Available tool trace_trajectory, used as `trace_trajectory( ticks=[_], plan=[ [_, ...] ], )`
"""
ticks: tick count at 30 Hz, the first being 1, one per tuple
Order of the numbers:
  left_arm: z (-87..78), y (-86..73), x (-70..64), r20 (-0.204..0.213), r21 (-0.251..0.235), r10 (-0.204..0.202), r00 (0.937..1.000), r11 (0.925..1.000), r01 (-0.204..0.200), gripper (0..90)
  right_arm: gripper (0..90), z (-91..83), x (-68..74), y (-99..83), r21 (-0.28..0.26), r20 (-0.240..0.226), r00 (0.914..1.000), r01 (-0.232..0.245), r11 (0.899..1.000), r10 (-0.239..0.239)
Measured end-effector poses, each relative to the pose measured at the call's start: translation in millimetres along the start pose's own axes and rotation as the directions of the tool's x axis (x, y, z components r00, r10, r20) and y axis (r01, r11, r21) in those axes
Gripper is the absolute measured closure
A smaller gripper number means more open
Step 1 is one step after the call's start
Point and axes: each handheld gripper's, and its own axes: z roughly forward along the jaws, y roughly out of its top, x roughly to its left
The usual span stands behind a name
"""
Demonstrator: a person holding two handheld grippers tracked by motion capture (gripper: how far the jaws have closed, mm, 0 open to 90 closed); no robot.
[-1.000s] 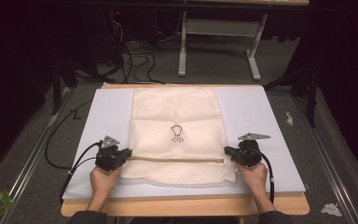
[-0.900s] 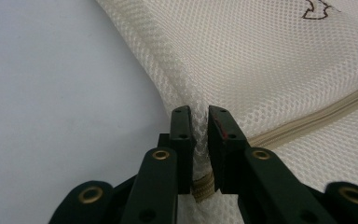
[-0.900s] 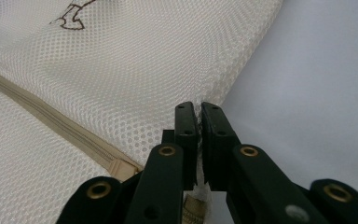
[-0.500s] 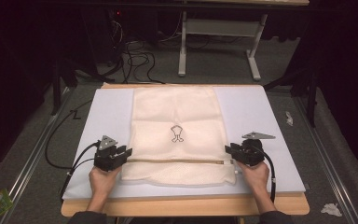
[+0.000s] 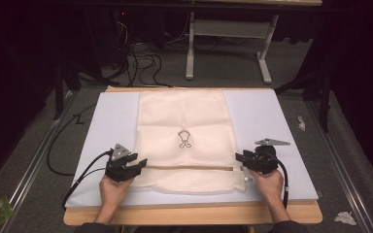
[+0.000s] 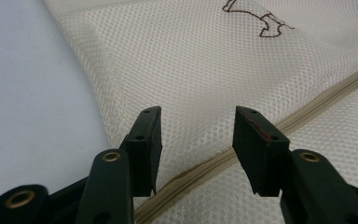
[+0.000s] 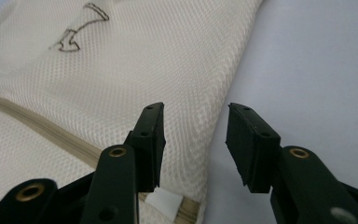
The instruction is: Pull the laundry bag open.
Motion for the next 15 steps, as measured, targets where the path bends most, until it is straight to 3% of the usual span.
trace_trajectory(
  ticks=[8, 15],
  plan=[
    [7.7, -2.4, -9.3, 0.02, 0.005, 0.014, 0.9997, 0.9999, -0.014, 51.1, 55.5, -2.7, -2.1, -2.6, 0.049, -0.051, 0.9986, -0.008, 0.999, 0.01],
    [11.6, -6.4, -13.9, 0.012, 0.015, 0.026, 0.9996, 0.9995, -0.027, 49.9, 54.6, 3.4, -3.3, -5.2, 0.097, -0.064, 0.9975, -0.021, 0.995, 0.028]
  ],
)
